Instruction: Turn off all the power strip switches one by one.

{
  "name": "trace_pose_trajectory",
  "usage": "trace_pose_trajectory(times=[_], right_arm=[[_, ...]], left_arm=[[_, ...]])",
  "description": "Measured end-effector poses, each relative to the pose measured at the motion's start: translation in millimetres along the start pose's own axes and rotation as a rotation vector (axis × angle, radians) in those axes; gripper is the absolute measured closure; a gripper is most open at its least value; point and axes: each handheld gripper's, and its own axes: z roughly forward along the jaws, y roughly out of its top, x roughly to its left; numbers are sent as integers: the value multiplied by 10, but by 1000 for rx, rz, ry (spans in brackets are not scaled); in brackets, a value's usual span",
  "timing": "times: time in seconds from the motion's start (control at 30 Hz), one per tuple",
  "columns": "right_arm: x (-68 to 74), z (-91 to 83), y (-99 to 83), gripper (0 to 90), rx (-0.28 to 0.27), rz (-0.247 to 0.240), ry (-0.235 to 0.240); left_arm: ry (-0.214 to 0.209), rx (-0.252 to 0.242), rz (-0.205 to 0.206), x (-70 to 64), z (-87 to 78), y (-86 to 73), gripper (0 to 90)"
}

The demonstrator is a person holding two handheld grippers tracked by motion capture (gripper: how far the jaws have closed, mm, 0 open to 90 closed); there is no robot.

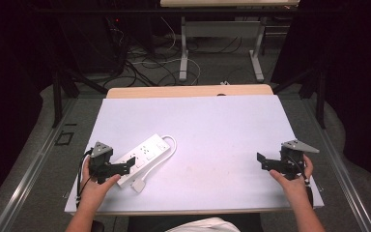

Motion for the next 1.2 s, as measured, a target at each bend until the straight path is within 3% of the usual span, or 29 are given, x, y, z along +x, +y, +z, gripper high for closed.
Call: trace_pose_trajectory(times=[0.17, 0.27, 0.53, 0.87, 1.03, 1.13, 1.2], right_arm=[[30, -9, -14, 8, 4, -15, 0], [34, -5, -23, 17, 7, 2, 2], [62, 23, -38, 20, 18, 4, 4], [101, 51, -39, 36, 22, -16, 8], [89, 42, -37, 38, 23, 1, 9], [85, 41, -38, 39, 19, -3, 6], [84, 40, -39, 41, 24, -2, 10]], left_arm=[[-16, 7, 8, -9, 21, 22, 38], [-34, 2, -3, -29, 38, 54, 41], [-22, -20, 17, -112, 76, 208, 80], [-9, -45, 14, -183, 132, 414, 195], [12, -57, 48, -257, 182, 570, 267], [-24, -58, 49, -295, 230, 646, 344], [-25, -53, 49, -313, 252, 668, 354]])
